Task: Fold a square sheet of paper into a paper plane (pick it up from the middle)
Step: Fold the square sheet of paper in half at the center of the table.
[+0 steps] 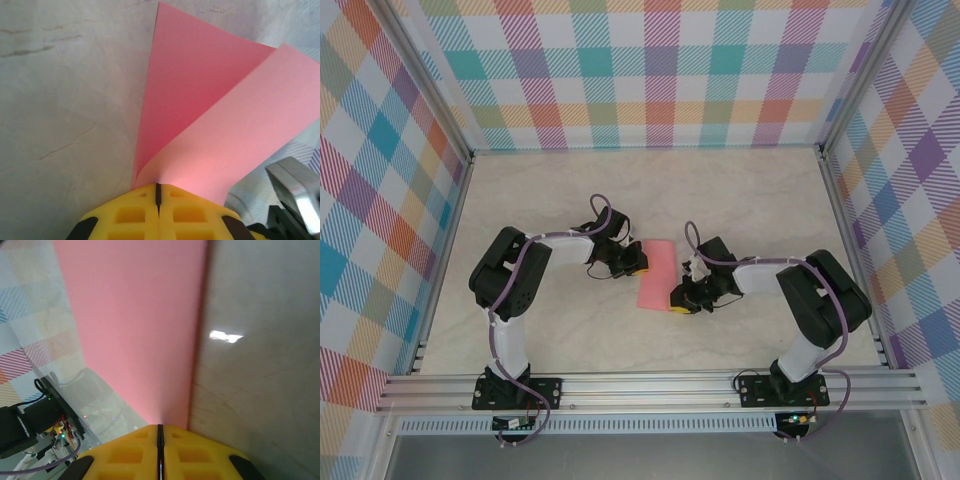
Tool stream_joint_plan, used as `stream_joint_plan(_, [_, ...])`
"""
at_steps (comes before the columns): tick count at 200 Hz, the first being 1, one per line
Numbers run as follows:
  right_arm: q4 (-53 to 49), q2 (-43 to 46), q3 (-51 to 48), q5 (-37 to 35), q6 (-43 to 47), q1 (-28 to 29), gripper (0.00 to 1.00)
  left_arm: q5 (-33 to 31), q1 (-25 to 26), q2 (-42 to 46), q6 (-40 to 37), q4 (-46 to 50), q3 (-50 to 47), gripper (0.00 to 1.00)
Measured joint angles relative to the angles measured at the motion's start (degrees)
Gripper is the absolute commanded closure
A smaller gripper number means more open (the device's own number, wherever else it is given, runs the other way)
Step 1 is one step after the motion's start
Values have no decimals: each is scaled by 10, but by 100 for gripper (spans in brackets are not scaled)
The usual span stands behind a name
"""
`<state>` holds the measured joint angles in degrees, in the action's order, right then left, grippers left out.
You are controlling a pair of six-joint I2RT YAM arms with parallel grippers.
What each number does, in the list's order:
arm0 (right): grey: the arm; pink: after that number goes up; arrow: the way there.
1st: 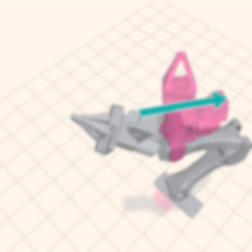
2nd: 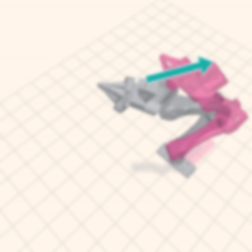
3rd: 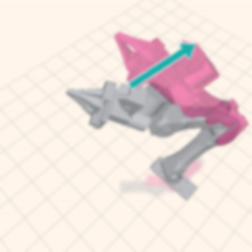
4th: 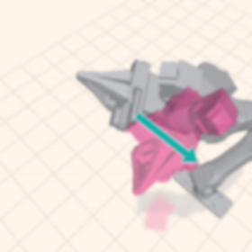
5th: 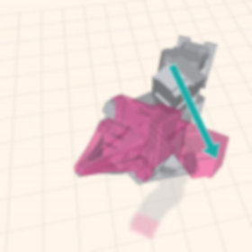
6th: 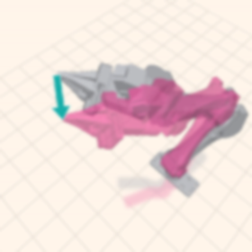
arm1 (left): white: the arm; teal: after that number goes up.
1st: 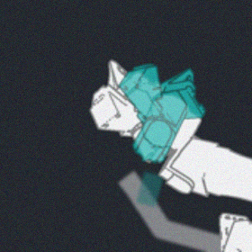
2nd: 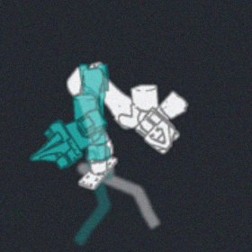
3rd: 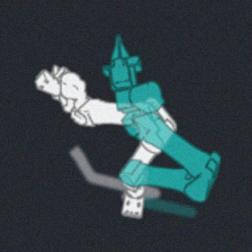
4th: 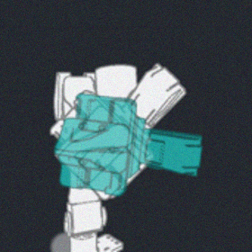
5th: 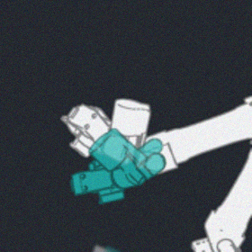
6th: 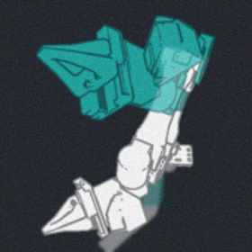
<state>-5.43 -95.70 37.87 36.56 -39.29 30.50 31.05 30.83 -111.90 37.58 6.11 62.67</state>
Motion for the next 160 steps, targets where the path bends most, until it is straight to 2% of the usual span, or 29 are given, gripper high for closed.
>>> stream_joint_plan(86, [-37, 25, 7, -13, 12, 2, 90, 3, 0, -1, -8, 1, 2, 100])
stream_joint_plan(126, [-56, 48, 87, -45, 20, -1, 91, 2, 0, -1, -11, 2, 2, 100])
stream_joint_plan(160, [-21, 11, 125, -59, 32, -13, 92, 2, 0, -2, -13, 9, 6, 100])
